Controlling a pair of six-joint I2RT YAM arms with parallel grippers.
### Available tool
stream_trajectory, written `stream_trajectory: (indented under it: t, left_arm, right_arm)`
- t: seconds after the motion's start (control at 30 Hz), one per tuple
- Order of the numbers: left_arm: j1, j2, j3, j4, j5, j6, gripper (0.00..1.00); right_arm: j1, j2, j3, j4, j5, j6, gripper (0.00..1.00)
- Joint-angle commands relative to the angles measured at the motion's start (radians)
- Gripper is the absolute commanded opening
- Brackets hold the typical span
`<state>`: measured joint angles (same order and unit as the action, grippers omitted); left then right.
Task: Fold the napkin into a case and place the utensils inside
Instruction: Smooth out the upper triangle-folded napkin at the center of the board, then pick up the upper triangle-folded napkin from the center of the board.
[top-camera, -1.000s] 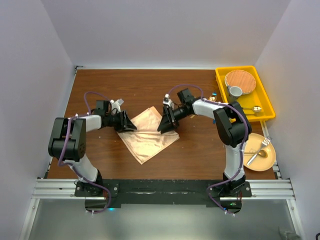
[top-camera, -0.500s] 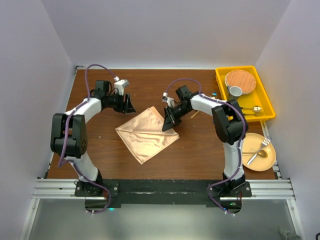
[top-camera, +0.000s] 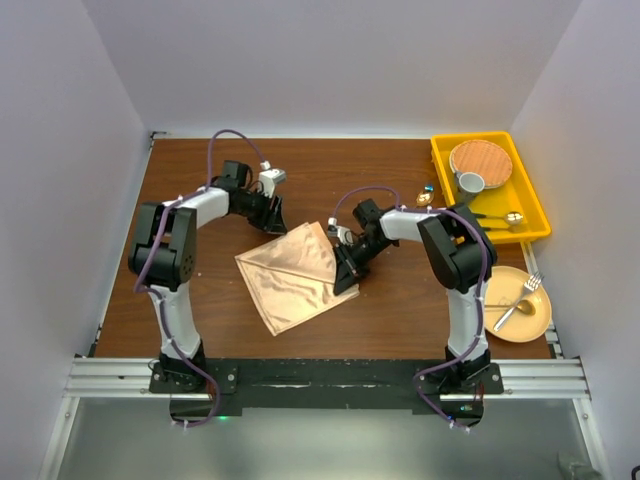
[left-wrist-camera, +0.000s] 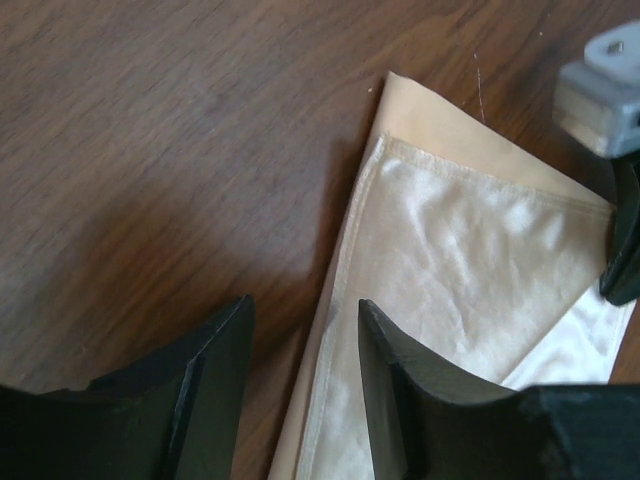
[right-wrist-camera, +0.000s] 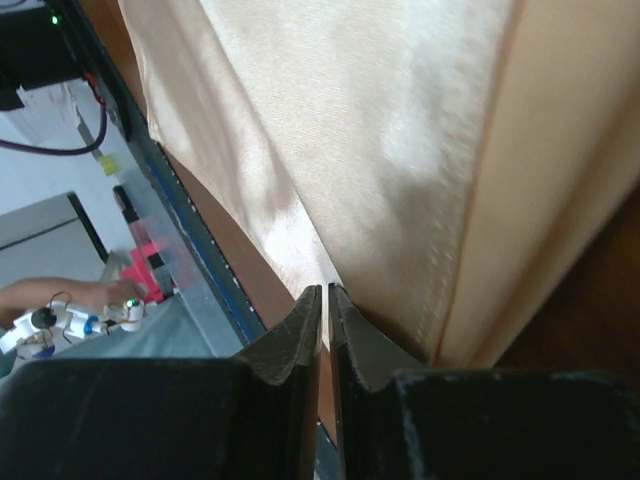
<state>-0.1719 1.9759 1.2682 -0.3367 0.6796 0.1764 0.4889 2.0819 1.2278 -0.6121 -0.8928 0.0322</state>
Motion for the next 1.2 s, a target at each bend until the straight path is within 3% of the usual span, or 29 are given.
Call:
stream_trajectory:
  t: [0.0,0.03,0.17,0.27,0.4,0.57,0.83,0.97,1.17]
  left_arm:
    - [-0.031,0.055,0.086,0.036,0.034,0.023,0.48]
    - [-0.035,0.066,0.095,0.033,0.038,0.026,0.46]
    - [-0.063,0.106,0.118,-0.001,0.081,0.061,0.41]
    - [-0.070,0.109,0.106,0.007,0.121,0.064,0.39]
    - [-0.071,0.121,0.099,0.019,0.169,0.041,0.43]
    - [-0.072,0.146,0.100,0.036,0.210,0.017,0.43]
    - [-0.098,0.120,0.089,0.022,0.176,0.090,0.18]
    - [-0.106,0.072,0.047,0.071,0.169,0.113,0.01]
    - [-0.126,-0.017,-0.018,0.120,0.156,0.175,0.00]
  right_arm:
    - [0.048,-0.062,-0.057,0.046,0.019,-0.038,0.15]
    - [0.059,-0.069,-0.060,0.046,0.009,-0.040,0.16]
    - [0.057,-0.117,-0.007,-0.015,-0.026,-0.026,0.40]
    - [0.036,-0.151,0.068,-0.101,-0.055,-0.081,0.49]
    - [-0.018,-0.151,0.173,-0.166,-0.072,-0.077,0.53]
    - [-0.072,-0.085,0.280,-0.120,-0.023,-0.040,0.61]
    - [-0.116,0.042,0.441,-0.020,0.135,0.015,0.77]
    - [-0.116,0.125,0.498,-0.002,0.163,0.011,0.79]
    - [-0.115,0.213,0.558,0.023,0.112,0.006,0.85]
